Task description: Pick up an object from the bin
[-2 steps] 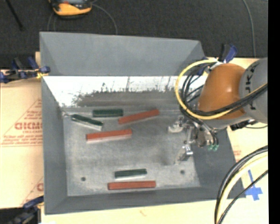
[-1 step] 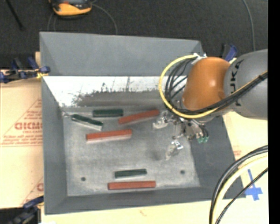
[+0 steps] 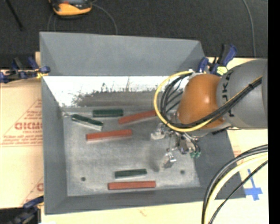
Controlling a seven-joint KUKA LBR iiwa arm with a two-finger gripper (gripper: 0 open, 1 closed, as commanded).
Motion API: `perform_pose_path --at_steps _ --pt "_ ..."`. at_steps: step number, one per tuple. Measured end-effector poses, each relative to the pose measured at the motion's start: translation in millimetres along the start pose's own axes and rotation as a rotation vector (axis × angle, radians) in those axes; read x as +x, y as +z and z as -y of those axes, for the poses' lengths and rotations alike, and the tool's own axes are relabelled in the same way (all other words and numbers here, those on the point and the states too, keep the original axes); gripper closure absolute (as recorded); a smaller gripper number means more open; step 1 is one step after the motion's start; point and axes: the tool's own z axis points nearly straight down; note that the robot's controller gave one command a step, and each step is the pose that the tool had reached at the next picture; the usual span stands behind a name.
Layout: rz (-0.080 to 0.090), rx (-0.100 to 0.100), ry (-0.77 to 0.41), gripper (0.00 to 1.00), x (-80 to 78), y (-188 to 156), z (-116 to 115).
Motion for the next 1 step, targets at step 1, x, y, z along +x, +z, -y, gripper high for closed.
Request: perform_pose_path --at_steps 1 --pt "0.000 0.000 -0.308 1.00 -20.6 4.9 -66.2"
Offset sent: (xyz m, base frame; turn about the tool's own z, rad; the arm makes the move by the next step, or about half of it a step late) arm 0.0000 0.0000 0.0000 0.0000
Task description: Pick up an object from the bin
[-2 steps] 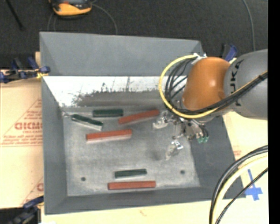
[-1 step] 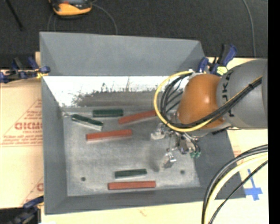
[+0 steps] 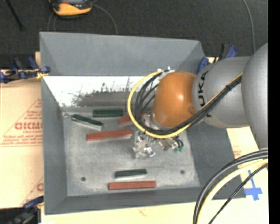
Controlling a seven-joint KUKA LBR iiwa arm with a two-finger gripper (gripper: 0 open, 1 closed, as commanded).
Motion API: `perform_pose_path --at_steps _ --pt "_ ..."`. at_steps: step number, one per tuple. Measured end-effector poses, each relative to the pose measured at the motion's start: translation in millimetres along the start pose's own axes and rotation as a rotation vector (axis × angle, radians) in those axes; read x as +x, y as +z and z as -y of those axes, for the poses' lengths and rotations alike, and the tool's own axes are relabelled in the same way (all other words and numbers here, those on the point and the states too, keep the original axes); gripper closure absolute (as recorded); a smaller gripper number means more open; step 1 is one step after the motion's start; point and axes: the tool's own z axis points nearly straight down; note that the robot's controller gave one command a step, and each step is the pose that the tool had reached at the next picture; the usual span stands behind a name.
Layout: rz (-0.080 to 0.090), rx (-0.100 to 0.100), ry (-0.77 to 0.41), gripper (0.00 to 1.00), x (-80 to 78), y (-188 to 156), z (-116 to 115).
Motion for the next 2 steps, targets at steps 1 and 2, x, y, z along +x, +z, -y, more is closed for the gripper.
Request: perform_pose_path --at_steps 1,2 --pt "-0.001 0.000 -0.019 0.00 -5.4 0.6 -6.8" --pt "-0.001 0.000 -0.019 0.00 -5.3 0.6 -6.7"
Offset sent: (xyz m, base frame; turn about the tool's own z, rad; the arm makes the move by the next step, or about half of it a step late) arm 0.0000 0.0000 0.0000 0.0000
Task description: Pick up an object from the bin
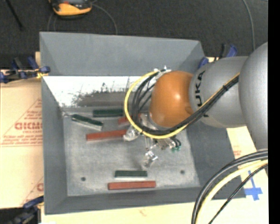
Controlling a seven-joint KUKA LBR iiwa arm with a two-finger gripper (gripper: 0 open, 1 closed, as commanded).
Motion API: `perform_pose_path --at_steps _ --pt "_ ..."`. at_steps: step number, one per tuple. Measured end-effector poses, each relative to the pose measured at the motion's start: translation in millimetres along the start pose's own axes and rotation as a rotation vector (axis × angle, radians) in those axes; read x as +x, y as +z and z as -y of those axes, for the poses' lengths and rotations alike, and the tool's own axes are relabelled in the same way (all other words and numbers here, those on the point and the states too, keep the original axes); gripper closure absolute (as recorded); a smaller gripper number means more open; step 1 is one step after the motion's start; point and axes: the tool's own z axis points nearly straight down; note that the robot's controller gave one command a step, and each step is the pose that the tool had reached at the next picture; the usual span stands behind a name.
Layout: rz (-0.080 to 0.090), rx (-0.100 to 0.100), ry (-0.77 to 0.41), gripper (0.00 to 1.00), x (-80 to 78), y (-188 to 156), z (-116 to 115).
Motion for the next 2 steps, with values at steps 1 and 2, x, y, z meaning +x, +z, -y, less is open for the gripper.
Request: perform_pose_path --at_steps 1,2 --pt "-0.005 0.000 -0.036 0.00 -58.5 -9 -19" --pt "0.006 -0.002 -0.048 0.00 -93.7 -9 -36"
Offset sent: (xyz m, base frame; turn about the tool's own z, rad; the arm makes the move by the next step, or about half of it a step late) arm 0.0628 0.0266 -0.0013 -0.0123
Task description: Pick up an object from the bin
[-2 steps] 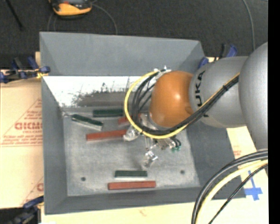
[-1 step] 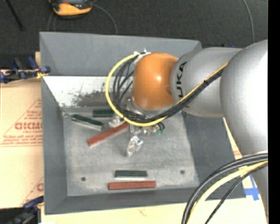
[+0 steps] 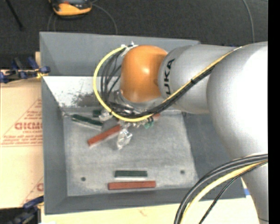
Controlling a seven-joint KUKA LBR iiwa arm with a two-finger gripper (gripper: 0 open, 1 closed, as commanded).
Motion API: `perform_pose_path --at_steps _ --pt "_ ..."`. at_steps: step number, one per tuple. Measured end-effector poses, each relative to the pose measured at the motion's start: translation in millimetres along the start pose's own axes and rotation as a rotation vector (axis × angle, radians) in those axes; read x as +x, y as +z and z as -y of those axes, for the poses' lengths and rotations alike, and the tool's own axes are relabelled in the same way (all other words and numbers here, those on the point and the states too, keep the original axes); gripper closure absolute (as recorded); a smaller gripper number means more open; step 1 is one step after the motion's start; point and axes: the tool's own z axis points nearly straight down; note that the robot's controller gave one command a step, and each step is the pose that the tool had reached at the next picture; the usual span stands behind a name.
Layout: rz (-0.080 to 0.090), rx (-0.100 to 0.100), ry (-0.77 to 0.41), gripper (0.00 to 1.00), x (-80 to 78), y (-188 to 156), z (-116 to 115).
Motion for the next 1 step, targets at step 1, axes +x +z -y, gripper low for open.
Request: perform_pose_path --at_steps 1 --pt "-0.011 0.004 -0.035 1.00 -21.5 19.4 4.6"
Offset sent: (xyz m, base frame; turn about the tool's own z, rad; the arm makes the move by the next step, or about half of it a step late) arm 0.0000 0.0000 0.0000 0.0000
